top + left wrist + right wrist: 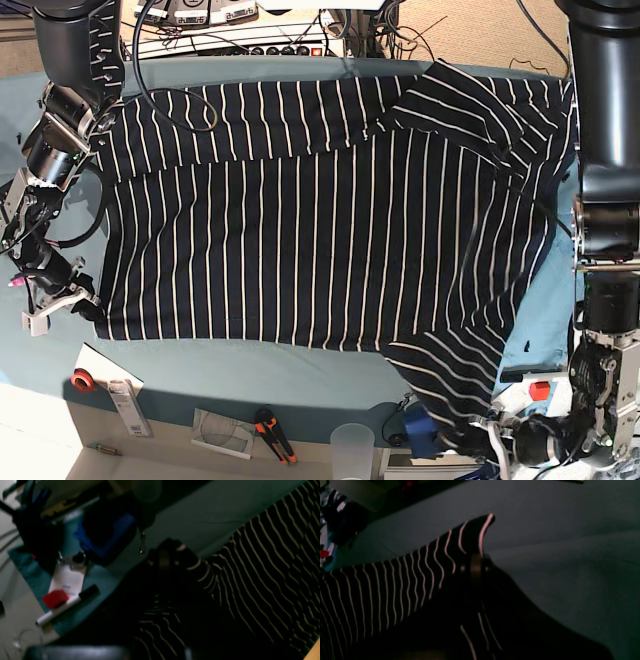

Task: Layout the t-shirt on the table in an organized manner, then fold the t-shirt properly
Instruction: 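Fold the shirt lengthwise, lifting its edge over toward the collar with both grippers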

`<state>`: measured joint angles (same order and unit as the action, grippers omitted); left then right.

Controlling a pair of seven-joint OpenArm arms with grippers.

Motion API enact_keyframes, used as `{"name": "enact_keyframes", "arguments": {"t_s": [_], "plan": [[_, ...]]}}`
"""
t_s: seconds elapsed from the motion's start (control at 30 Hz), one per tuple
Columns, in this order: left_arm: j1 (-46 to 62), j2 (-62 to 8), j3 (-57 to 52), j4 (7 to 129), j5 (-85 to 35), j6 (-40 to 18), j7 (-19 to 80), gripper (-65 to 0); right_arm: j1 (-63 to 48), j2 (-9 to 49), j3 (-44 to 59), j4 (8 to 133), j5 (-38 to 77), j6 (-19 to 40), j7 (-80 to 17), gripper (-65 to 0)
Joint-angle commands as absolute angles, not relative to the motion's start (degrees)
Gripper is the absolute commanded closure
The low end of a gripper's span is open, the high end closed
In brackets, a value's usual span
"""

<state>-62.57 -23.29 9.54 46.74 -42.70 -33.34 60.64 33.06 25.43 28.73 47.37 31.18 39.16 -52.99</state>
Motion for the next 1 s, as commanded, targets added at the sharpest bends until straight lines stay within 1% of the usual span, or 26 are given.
{"name": "enact_keyframes", "arguments": {"t_s": [0.0, 0.07, 0.2, 0.4, 0.53, 0.63, 0.8, 0.97], "plan": [[-65.4, -24.0, 9.1, 47.5, -43.8, -32.1, 59.7, 0.0, 34.9, 26.7, 28.8, 48.5, 32.5, 40.0, -52.3, 0.0], [-65.4, -24.4, 9.1, 47.5, -45.7, -30.9, 62.5, 0.0, 34.9, 26.7, 28.8, 48.5, 32.7, 40.0, -53.5, 0.0], [-65.4, -25.8, 9.1, 47.5, -53.9, -30.9, 71.3, 0.0, 34.4, 26.7, 28.8, 48.6, 35.6, 40.0, -55.7, 0.0], [-65.2, -29.3, 9.1, 47.5, -60.9, -30.5, 78.5, 0.0, 30.5, 26.7, 28.8, 48.6, 41.1, 40.0, -58.2, 0.0], [-63.2, -31.5, 9.1, 47.5, -63.7, -30.7, 79.8, 0.0, 27.1, 26.7, 28.8, 49.2, 43.0, 40.0, -58.7, 0.0], [-59.5, -32.4, 9.1, 47.5, -67.7, -31.6, 80.0, 0.0, 24.4, 26.7, 28.8, 51.8, 43.6, 40.0, -58.7, 0.0], [-52.8, -34.3, 9.1, 49.0, -70.8, -31.6, 80.0, 0.0, 19.5, 26.6, 28.8, 61.3, 43.7, 40.0, -59.0, 0.0], [-46.6, -38.1, 9.1, 56.3, -70.7, -31.6, 80.0, 0.0, 15.5, 26.6, 28.8, 71.0, 43.7, 40.0, -60.0, 0.0]]}}
